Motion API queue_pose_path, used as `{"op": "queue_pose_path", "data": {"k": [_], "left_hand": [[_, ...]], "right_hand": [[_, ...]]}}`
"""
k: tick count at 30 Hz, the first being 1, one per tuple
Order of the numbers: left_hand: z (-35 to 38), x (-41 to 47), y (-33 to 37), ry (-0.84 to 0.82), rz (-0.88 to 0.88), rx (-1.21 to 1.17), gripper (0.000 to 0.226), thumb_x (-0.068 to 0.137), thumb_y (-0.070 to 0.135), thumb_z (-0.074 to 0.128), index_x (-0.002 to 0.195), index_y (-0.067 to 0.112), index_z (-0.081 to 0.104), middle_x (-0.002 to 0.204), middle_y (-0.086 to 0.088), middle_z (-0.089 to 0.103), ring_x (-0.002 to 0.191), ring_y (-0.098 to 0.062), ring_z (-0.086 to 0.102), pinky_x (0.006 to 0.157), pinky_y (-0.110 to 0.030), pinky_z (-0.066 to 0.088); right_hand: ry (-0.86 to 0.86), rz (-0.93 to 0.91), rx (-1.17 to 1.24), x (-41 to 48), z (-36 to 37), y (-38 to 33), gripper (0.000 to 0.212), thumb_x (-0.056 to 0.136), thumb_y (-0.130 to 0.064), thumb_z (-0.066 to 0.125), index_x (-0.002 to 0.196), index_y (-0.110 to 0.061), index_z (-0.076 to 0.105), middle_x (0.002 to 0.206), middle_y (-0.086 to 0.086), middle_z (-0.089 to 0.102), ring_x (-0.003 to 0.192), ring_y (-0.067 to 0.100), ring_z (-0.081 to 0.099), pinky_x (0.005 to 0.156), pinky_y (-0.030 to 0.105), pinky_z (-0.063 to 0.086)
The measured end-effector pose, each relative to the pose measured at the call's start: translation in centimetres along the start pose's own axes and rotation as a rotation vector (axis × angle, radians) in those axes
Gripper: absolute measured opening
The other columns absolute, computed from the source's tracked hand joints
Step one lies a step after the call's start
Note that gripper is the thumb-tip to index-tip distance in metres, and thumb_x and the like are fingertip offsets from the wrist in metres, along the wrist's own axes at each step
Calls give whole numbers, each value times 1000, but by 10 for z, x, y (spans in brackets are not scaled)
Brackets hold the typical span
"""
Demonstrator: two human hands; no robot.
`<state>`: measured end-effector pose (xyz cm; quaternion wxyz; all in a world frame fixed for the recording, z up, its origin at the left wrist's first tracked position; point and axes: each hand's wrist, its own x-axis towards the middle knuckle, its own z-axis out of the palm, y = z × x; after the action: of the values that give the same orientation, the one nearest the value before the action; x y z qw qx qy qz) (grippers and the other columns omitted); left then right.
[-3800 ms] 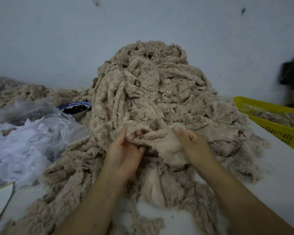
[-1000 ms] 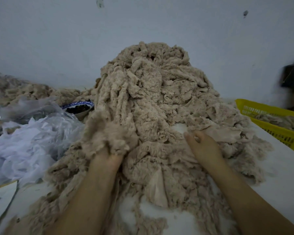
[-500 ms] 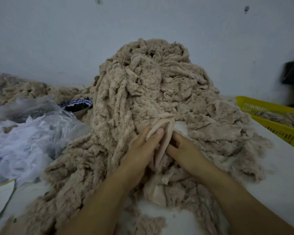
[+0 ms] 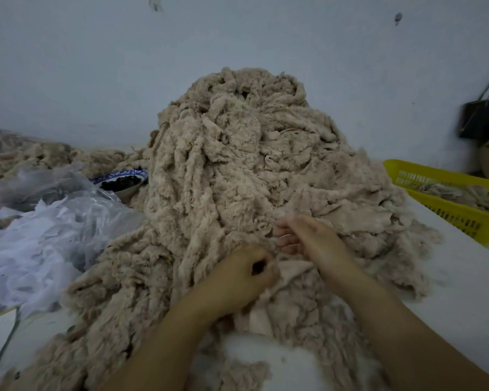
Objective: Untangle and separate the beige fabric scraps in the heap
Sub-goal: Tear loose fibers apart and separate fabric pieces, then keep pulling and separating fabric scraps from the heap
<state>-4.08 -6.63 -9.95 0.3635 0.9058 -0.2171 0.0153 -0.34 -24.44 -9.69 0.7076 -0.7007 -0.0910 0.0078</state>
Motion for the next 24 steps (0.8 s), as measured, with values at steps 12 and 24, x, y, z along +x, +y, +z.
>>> {"op": "queue_pose_path", "data": {"k": [12, 24], "left_hand": [[-35, 4, -6, 492, -320, -1609, 44, 104, 18, 39, 101, -6, 76, 105, -22, 74, 92, -31, 75, 67, -38, 62], [-45, -3, -10, 467, -297, -1823, 40, 76, 20, 61, 109, -1, 71, 132, -15, 59, 121, -31, 59, 106, -42, 48]], "right_hand": [[-70, -91, -333, -5, -1, -6, 33, 98, -26, 55, 69, -41, 56, 56, -12, 42, 48, 9, 32, 46, 16, 29], [-104, 160, 480, -10, 2, -18, 43, 96, -17, 47, 57, -15, 63, 54, 1, 47, 50, 14, 48, 53, 25, 47]]}}
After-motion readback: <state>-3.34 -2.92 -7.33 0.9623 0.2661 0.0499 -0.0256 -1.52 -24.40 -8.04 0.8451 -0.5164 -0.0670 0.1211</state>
